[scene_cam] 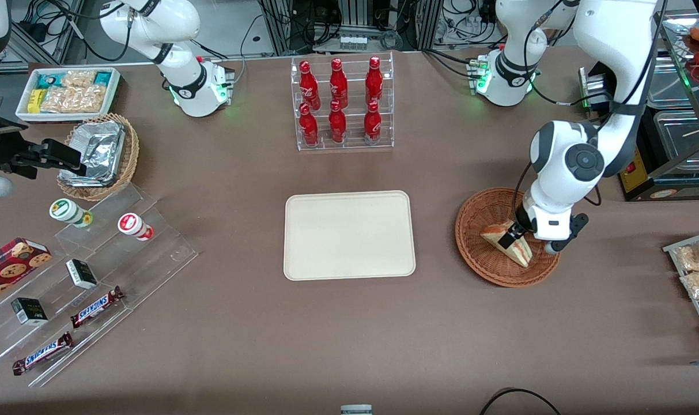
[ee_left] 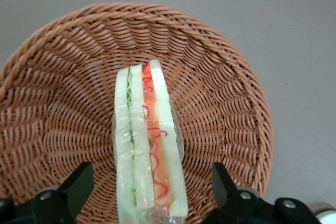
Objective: Place sandwich from basket to tray
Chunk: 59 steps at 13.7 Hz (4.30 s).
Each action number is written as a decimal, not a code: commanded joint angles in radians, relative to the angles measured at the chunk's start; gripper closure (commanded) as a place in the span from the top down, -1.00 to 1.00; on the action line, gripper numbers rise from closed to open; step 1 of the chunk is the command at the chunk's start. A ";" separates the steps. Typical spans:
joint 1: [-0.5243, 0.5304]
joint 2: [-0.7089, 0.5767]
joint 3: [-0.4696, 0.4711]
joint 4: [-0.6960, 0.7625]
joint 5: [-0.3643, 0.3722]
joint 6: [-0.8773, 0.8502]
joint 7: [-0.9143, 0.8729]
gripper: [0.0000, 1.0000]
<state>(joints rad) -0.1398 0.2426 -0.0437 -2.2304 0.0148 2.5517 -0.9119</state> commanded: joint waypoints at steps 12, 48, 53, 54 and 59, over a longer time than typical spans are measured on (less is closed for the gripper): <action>-0.107 -0.099 0.004 0.294 0.084 -0.457 -0.018 -1.00; -0.607 0.437 -0.013 0.937 -0.004 -0.589 0.062 0.99; -0.480 0.165 -0.012 0.892 0.008 -0.767 0.060 0.99; -0.443 0.097 -0.012 0.849 0.008 -0.792 0.062 0.99; -0.229 -0.257 -0.012 0.537 0.013 -0.817 0.287 0.99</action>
<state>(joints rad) -0.4327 0.1454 -0.0425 -1.5087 0.0226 1.7179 -0.7043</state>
